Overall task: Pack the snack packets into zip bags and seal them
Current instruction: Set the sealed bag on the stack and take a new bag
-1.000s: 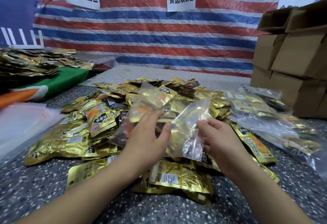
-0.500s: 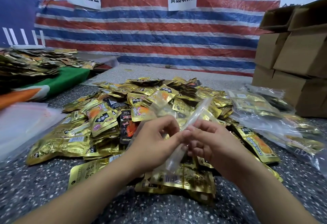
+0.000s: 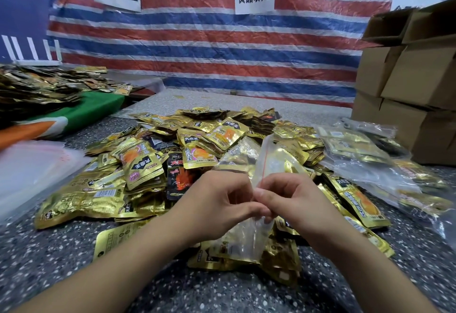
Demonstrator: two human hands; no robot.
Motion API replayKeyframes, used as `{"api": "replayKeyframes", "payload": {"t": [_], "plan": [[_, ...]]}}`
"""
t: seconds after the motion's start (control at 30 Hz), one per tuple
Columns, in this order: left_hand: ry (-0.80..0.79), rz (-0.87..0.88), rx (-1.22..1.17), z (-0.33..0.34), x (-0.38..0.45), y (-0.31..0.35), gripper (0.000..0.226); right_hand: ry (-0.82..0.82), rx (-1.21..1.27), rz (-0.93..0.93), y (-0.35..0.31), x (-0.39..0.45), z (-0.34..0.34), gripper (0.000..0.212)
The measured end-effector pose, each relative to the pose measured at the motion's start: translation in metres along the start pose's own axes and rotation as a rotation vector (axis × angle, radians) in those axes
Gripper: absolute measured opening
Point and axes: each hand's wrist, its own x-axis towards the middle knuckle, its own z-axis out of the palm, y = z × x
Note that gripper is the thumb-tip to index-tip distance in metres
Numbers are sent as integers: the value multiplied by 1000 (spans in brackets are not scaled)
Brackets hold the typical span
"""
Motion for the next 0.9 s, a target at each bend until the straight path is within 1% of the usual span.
{"api": "replayKeyframes", "payload": {"t": [0.2, 0.3, 0.37, 0.43, 0.5, 0.53, 0.6, 0.67, 0.7, 0.77, 0.83, 0.9], "plan": [[-86, -25, 28, -2, 0, 0, 14, -11, -83, 11, 5, 2, -4, 22], [-122, -64, -83, -3, 0, 3, 12, -20, -48, 10, 5, 3, -6, 20], [-128, -108, -179, -4, 0, 7, 15, 6, 2, 9, 5, 4, -7, 21], [-74, -192, -226, -7, 2, 7, 23, 105, 51, 12, 6, 7, -9, 27], [22, -310, -246, -15, 6, 3, 29, 297, 87, 24, 8, 9, -16, 37], [75, -356, -235, -19, 8, 0, 30, 397, 76, 18, 8, 9, -21, 39], [141, -396, -159, -25, 10, -6, 28, 529, 14, -11, 8, 10, -26, 31], [147, -412, -149, -25, 10, -9, 15, 570, -34, -23, 7, 10, -24, 34], [131, -418, -183, -23, 10, -10, 14, 578, -61, -21, 6, 10, -22, 37], [92, -364, -237, -20, 7, -10, 38, 577, -96, -9, 6, 9, -18, 38], [42, -251, -183, -21, 4, -9, 48, 568, -91, 7, 6, 7, -16, 37], [-20, -161, -102, -25, 2, -5, 50, 541, -49, 30, 6, 7, -15, 33]]}}
